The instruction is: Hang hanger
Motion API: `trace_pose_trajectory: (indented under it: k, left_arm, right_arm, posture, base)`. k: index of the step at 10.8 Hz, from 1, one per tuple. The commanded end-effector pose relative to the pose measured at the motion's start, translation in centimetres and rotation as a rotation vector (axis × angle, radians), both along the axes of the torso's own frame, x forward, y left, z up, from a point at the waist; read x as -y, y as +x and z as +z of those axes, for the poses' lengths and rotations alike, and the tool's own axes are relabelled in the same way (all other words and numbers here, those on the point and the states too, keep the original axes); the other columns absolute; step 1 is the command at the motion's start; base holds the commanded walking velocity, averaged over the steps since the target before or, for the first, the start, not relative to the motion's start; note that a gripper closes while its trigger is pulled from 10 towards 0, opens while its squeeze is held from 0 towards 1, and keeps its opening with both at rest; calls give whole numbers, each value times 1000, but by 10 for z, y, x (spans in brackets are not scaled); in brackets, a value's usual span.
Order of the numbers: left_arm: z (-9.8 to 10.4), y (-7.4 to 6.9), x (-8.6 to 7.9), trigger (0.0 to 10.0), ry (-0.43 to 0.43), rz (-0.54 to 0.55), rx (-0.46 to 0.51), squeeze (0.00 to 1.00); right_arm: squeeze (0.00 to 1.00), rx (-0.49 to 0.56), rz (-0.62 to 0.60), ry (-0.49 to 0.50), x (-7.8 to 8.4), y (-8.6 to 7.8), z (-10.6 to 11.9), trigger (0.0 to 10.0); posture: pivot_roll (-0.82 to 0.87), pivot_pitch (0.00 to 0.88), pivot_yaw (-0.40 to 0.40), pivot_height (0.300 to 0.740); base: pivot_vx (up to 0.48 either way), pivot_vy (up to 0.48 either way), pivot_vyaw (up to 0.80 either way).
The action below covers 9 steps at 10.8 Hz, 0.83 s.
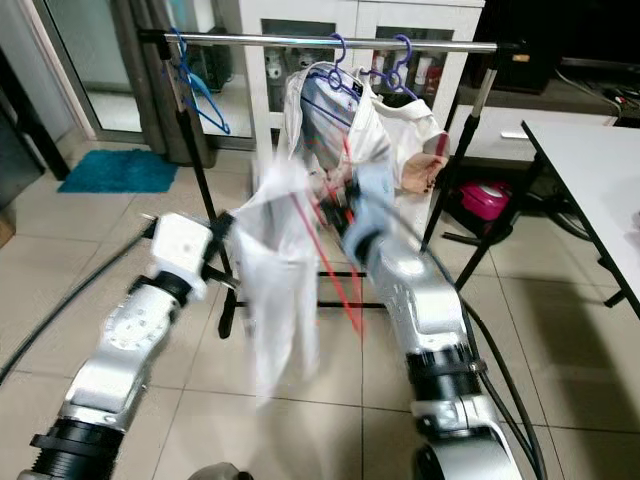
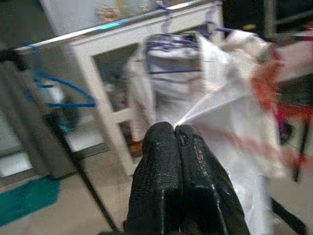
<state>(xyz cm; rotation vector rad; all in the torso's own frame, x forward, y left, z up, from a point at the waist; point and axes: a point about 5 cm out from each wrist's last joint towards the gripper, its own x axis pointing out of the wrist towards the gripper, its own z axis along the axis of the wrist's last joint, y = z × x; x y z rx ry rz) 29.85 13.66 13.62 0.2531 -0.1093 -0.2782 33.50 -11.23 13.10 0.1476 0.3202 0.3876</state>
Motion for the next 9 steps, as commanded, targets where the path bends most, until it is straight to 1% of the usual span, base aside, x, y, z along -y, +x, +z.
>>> trace_pose_trajectory:
  k: [1, 2, 3, 4, 5, 6, 7, 8, 9]
  left_arm:
    - [17, 4, -7, 0, -16, 45, 84, 0]
    - [22, 5, -13, 0, -27, 79, 107, 0]
    - [23, 5, -14, 0, -29, 85, 114, 0]
    - [22, 4, -12, 0, -29, 81, 114, 0]
    - [21, 3, -10, 0, -28, 78, 112, 0]
    - [15, 1, -4, 0, -21, 41, 78, 0]
    - [4, -1, 4, 0, -15, -18, 8, 0]
    - [-2, -3, 8, 0, -6, -47, -26, 0]
    - [-7, -5, 14, 0, 0, -70, -53, 0]
  right_arm:
    - [0, -16, -20, -11, 2, 1, 1, 10000]
    - [0, -58, -48, -56, 7, -1, -6, 10000]
    - [0, -79, -90, -76, 12, 2, -9, 10000]
    - [0, -64, -138, -92, 16, 6, -6, 10000]
    - [0, -46, -158, -82, 18, 9, -1, 10000]
    - [0, 97, -153, 25, 12, 14, 23, 10000]
    - [0, 215, -135, 140, 6, 15, 46, 10000]
    - [0, 259, -107, 200, 1, 14, 55, 10000]
    - [0, 313, -51, 280, -6, 11, 67, 10000]
  posture:
    - [-62, 0, 31, 740]
    - [-63, 0, 32, 740]
    - [-63, 0, 31, 740]
    - [-63, 0, 30, 740]
    - [-62, 0, 28, 740]
    - [-61, 0, 26, 740]
    - [-60, 0, 25, 740]
    - [-63, 0, 28, 740]
    - [-62, 0, 27, 740]
  base:
    - [0, 0, 0]
    - [0, 0, 0]
    - [0, 0, 0]
    - [0, 0, 0]
    - [0, 0, 0]
    - [0, 0, 0]
    - [0, 0, 0]
    - [0, 0, 0]
    - [0, 0, 0]
